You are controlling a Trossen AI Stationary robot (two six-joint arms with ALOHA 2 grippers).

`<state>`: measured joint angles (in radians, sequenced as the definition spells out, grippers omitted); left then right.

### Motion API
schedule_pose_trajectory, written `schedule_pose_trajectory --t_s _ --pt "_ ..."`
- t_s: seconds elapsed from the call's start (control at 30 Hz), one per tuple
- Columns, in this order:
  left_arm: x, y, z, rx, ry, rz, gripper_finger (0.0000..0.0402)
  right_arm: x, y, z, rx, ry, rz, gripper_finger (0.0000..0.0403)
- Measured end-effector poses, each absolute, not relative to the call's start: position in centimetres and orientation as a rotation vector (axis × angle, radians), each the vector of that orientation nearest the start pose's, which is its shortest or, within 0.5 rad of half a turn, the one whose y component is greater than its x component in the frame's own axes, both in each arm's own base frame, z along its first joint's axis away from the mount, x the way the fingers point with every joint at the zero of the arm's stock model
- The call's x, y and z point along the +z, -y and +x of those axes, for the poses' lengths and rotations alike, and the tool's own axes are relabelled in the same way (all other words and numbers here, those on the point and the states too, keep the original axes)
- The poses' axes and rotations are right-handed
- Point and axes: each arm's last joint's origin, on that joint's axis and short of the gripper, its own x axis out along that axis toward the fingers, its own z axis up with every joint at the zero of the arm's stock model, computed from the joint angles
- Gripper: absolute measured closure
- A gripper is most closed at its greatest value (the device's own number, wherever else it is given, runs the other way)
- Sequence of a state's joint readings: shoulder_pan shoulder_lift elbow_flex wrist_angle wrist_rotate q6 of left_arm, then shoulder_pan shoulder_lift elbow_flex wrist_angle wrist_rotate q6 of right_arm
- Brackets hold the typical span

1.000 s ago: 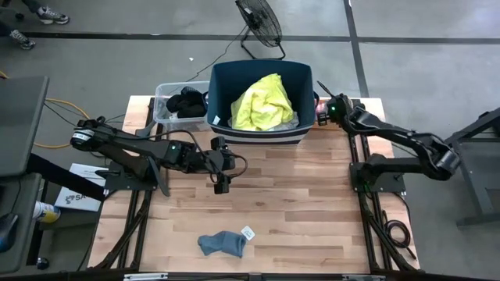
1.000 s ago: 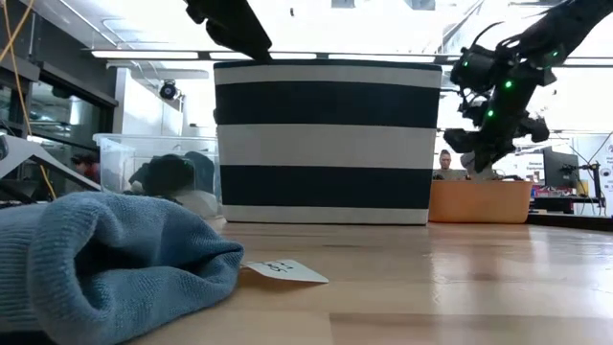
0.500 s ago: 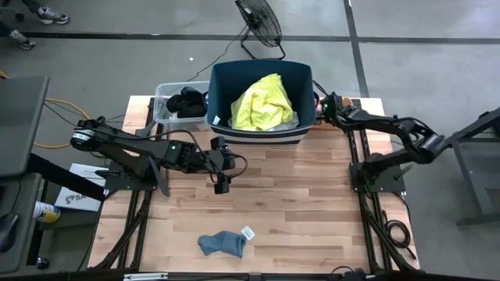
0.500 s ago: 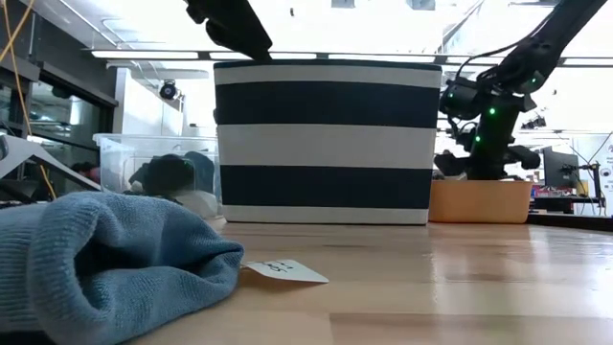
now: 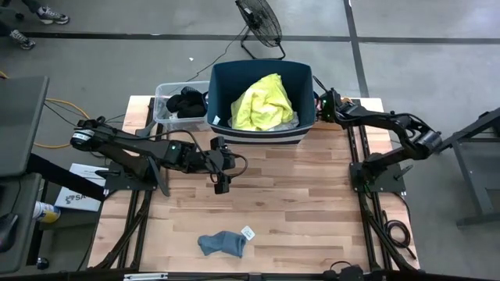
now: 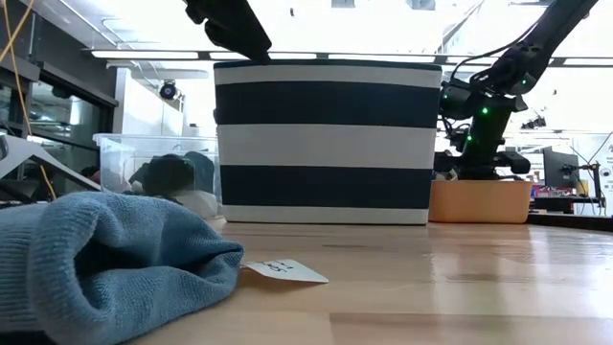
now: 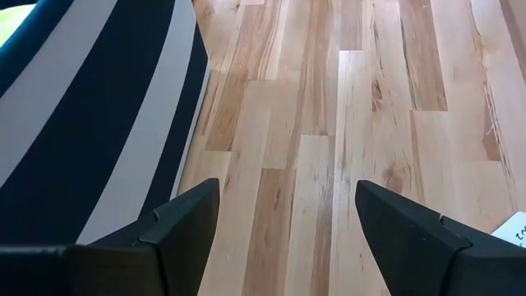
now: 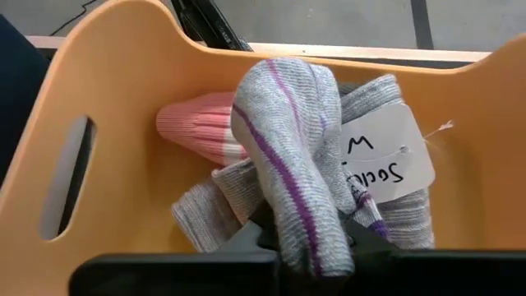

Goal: Pick & Place Cloths
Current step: Put the gray sock into the yellow bin

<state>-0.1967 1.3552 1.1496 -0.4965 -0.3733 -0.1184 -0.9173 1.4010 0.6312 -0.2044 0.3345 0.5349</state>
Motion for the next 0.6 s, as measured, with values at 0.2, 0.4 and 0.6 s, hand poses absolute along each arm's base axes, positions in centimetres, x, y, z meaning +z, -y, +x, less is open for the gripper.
schedule_pose_trajectory --t_s 0.2,0.4,0.6 --pt "30.9 4.6 28.4 0.209 -0.662 0.084 0.0121 15.7 20.0 14.2 -1.398 -0.693 0.722 0.0336" --pt "30.9 4.6 28.4 0.21 -0.662 0.08 0.0121 16.2 19.8 14.1 -1.386 -0.674 0.726 0.0267" --pt "30.9 4.6 28.4 0.212 -0.664 0.075 0.0121 17.9 19.3 13.6 -1.374 -0.613 0.705 0.0224"
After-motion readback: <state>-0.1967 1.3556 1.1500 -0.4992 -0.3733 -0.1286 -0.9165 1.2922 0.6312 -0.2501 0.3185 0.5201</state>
